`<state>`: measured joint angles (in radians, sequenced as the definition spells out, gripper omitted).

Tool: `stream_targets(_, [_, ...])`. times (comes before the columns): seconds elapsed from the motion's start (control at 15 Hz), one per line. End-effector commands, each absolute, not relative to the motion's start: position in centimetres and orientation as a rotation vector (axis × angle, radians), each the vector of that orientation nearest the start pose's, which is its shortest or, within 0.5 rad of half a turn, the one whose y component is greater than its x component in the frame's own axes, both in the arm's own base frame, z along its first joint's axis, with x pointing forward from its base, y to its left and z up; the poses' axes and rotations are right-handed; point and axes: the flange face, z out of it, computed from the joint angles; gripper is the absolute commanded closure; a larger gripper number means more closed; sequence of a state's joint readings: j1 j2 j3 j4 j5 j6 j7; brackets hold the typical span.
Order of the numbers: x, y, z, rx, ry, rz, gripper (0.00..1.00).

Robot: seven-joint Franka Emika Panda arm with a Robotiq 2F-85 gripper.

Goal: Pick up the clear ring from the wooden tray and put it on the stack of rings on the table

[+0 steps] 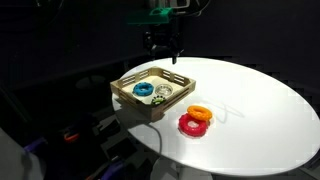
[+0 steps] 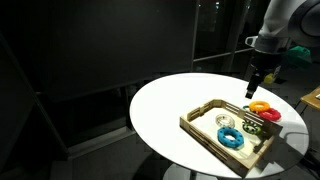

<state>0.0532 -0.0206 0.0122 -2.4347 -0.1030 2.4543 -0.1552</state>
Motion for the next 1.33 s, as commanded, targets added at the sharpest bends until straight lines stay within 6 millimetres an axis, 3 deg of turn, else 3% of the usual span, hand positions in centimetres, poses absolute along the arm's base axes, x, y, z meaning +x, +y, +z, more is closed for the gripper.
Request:
stream_targets(0.0, [49.3, 3.7, 30.3, -3.214, -0.491, -0.037, 0.00])
stream_targets(0.87, [48.8, 3.8, 29.4, -3.204, -0.523, 0.006, 0.00])
stream_targets(1.27, [50.2, 4.4, 27.3, -3.203, -0.493, 0.071, 0.00])
